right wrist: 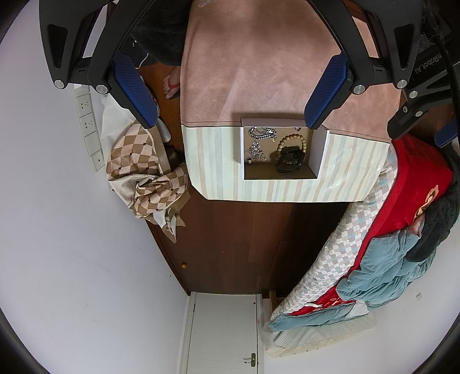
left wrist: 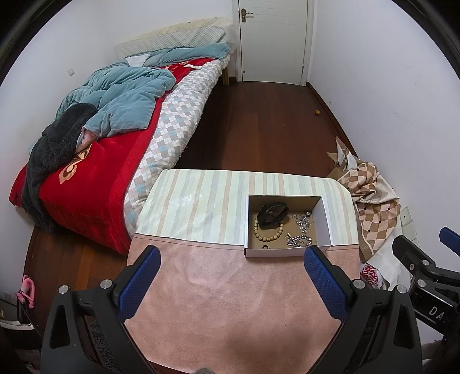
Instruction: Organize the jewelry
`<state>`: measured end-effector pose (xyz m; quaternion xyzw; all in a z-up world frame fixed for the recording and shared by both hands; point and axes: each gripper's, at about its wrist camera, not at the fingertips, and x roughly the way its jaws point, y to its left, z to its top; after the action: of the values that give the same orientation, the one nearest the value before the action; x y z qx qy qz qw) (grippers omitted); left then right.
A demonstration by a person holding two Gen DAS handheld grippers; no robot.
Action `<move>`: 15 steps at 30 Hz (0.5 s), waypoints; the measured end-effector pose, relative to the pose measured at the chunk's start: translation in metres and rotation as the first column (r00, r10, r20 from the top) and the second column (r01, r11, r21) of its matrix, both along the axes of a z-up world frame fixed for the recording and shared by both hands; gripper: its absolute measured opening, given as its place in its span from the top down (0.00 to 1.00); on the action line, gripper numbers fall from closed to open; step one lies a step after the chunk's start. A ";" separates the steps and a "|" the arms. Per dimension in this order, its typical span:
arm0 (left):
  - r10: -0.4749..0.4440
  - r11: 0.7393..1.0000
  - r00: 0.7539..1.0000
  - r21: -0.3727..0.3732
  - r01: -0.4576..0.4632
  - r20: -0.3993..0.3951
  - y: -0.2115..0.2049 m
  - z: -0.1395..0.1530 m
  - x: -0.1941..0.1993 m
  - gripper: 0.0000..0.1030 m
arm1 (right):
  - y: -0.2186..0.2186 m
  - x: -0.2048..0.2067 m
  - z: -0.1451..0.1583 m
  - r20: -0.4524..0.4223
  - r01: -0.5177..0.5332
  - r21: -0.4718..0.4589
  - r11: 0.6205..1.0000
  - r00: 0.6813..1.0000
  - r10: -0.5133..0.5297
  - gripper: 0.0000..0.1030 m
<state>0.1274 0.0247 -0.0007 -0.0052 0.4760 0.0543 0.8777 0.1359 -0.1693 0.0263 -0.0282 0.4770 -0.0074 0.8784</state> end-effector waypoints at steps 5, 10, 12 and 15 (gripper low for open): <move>0.000 1.000 1.000 -0.001 0.000 0.001 -0.001 0.001 0.000 0.01 | 0.000 0.000 0.000 0.000 0.001 0.000 1.000 1.000 -0.001 0.00; 0.001 1.000 1.000 0.001 -0.001 -0.001 -0.001 0.001 0.001 0.01 | 0.000 0.000 0.000 0.000 0.001 0.001 1.000 1.000 -0.001 0.00; 0.001 1.000 1.000 0.000 -0.001 -0.002 -0.001 0.001 0.000 0.01 | 0.000 0.000 0.000 -0.001 0.001 0.000 1.000 1.000 -0.001 0.00; 0.000 1.000 1.000 -0.003 0.000 -0.001 -0.001 0.001 0.001 0.01 | -0.001 -0.001 -0.001 -0.004 -0.001 -0.001 1.000 1.000 0.001 0.00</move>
<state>0.1280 0.0232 -0.0001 -0.0067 0.4764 0.0537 0.8775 0.1346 -0.1701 0.0253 -0.0288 0.4788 -0.0073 0.8774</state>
